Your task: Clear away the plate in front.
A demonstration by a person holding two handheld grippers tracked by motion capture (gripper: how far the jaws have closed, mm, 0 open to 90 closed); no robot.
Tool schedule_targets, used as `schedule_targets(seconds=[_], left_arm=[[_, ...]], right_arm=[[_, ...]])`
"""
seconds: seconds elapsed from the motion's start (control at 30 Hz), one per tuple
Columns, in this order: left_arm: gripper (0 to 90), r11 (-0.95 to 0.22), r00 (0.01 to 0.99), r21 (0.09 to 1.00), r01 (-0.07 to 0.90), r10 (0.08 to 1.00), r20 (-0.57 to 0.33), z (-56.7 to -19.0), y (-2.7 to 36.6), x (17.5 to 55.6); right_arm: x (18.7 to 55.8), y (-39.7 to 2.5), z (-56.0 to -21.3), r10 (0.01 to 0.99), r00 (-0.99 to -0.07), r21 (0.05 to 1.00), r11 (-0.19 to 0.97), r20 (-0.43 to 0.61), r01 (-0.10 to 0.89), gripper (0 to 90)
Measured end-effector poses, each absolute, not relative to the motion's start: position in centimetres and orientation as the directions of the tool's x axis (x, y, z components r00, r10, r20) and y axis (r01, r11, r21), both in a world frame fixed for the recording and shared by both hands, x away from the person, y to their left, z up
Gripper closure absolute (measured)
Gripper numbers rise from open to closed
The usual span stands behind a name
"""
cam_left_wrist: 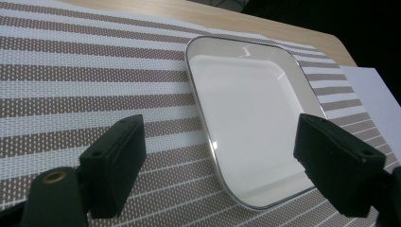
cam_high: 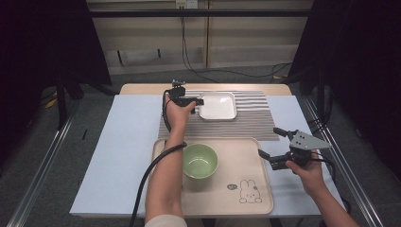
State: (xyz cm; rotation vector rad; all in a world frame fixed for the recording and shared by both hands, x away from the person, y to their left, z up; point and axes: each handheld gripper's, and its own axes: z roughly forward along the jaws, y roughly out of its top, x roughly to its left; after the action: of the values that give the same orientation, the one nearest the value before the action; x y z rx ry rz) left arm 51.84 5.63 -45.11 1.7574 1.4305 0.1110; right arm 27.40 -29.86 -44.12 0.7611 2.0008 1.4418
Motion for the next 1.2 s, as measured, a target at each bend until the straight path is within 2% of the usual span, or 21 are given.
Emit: schedule_targets(seconds=[0.1, 0.4, 0.43, 0.5, 0.57, 0.93, 1.03, 1.2], left_arm=[[26.8, 0.01, 0.343, 0.651, 0.759, 0.844, -0.412, -45.3, 5.5, 52.1], [37.3, -0.016, 0.321, 0.611, 0.791, 0.862, -0.393, -46.4, 4.4, 52.9], [43.5, -0.018, 0.315, 0.601, 0.799, 0.864, -0.392, -46.6, 4.0, 52.9], [44.5, -0.022, 0.314, 0.596, 0.803, 0.865, -0.392, -46.7, 3.8, 53.0], [50.7, -0.028, 0.31, 0.589, 0.808, 0.869, -0.384, -46.8, 3.6, 53.0], [62.7, -0.037, 0.291, 0.553, 0.832, 0.879, -0.379, -47.5, 3.2, 52.9], [71.4, -0.045, 0.293, 0.547, 0.836, 0.879, -0.376, -47.6, 3.1, 52.9], [75.9, -0.033, 0.279, 0.53, 0.847, 0.877, -0.392, -47.6, 3.0, 52.9]], right_arm=[[27.4, -29.9, -44.1, 0.724, -0.682, 0.958, 0.259, -0.105, 0.127, 3.2], [27.5, -29.9, -44.1, 0.723, -0.681, 0.958, 0.261, -0.113, 0.119, 3.2], [27.4, -30.0, -44.1, 0.722, -0.684, 0.957, 0.26, -0.104, 0.129, 3.2], [27.4, -30.0, -44.1, 0.722, -0.684, 0.957, 0.261, -0.105, 0.129, 3.2], [27.4, -29.9, -44.1, 0.725, -0.681, 0.957, 0.26, -0.107, 0.126, 3.2], [27.4, -29.9, -44.0, 0.724, -0.682, 0.959, 0.252, -0.097, 0.13, 3.2], [27.5, -30.0, -44.0, 0.723, -0.683, 0.958, 0.259, -0.107, 0.123, 3.2], [27.5, -30.0, -44.0, 0.723, -0.682, 0.958, 0.258, -0.107, 0.123, 3.2]])
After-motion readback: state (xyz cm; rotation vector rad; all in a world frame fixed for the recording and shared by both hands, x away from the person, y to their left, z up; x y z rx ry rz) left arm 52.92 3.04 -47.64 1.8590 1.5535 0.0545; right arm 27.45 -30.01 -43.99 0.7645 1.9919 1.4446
